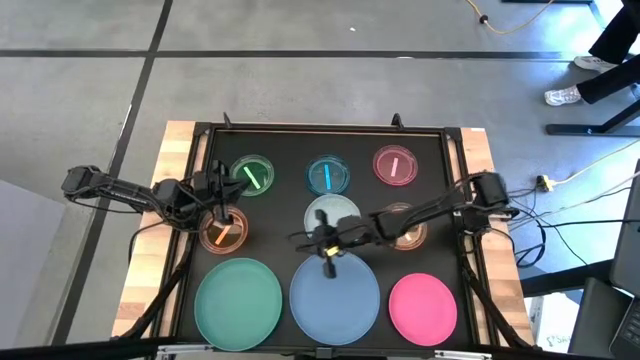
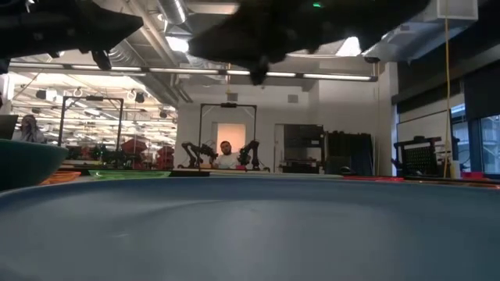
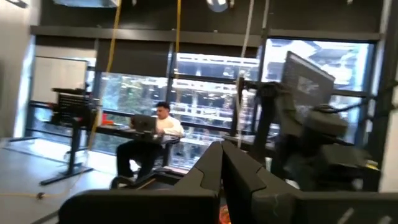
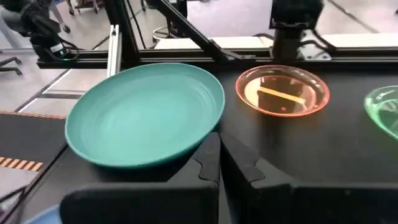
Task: Stack plastic plates
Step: Stack the green plate on top of the blue plate
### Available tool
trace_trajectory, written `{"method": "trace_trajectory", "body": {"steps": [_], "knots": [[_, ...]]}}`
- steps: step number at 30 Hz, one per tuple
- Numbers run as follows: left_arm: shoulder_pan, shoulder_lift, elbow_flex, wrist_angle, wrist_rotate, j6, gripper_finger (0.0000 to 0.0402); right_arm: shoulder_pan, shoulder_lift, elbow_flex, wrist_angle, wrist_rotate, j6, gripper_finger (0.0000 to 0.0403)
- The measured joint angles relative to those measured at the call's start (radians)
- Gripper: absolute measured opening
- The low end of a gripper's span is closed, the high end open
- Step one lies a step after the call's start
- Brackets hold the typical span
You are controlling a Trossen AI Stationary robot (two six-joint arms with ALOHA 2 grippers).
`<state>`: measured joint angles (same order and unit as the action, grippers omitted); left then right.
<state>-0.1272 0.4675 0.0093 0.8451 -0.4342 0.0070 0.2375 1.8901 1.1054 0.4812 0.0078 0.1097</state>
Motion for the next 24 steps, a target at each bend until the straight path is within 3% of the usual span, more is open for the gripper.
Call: {"method": "trace_trajectory", "body": {"steps": [7, 18, 24], "knots": [[0.000, 0.000, 0.000, 0.001, -0.016, -0.012, 0.0002, 0.006, 0.182, 0.243, -0.145, 0.000, 0.115, 0.0015], [0.000, 0.008, -0.001, -0.009, -0.019, -0.073, 0.0002, 0.021, 0.421, 0.554, -0.353, -0.001, 0.234, 0.0147], [0.001, 0.010, -0.001, -0.016, -0.026, -0.075, 0.0002, 0.024, 0.464, 0.589, -0.380, -0.094, 0.304, 0.0177]]}}
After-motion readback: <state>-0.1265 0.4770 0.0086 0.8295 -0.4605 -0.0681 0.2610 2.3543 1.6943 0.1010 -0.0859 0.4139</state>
